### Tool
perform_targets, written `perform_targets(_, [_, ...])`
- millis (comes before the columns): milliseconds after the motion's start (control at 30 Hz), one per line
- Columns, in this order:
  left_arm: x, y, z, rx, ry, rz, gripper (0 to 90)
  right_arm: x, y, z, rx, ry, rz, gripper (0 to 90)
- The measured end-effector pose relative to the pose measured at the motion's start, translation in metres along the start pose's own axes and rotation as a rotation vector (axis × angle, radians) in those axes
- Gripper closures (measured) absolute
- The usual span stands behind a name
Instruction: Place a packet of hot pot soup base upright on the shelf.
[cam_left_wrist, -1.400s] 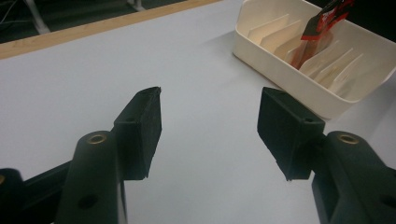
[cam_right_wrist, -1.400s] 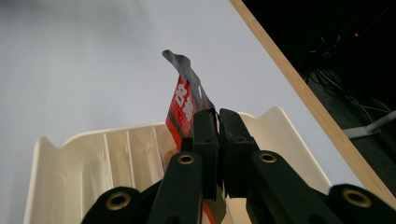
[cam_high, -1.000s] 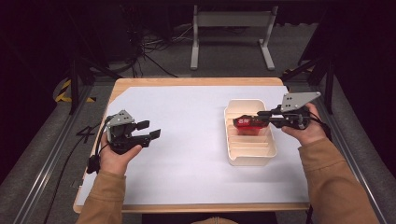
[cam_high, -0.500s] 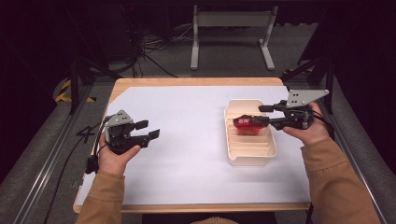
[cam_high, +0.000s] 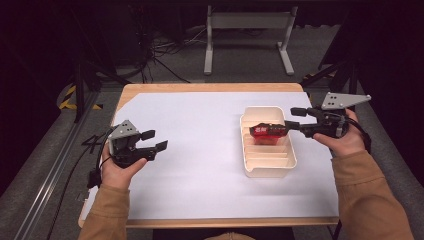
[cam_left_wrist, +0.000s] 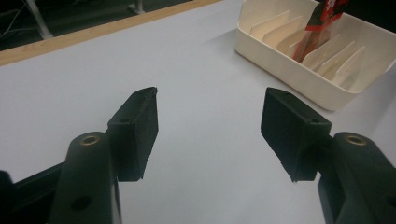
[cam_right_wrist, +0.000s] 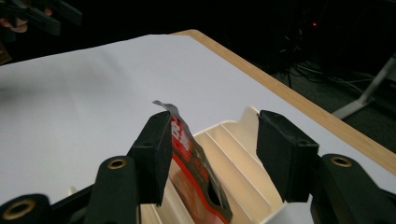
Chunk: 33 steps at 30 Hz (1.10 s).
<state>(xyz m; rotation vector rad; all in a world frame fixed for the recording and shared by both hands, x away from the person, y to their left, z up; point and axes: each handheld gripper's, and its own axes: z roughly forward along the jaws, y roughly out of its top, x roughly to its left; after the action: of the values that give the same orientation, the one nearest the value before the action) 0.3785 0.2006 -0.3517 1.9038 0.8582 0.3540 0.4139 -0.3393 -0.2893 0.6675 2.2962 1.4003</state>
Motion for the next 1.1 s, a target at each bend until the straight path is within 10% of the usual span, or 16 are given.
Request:
perform_targets(500, [0.008,-0.011,0.000,0.008,0.024,0.012,36.3,-0.018,-0.040,-0.028,0.019,-0.150,0.118,43.8])
perform_targets(1100, [0.018,-0.022,0.007,0.002,0.041,-0.011,35.7,-0.019,-0.104,-0.023,-0.004,-0.170,0.229,41.1])
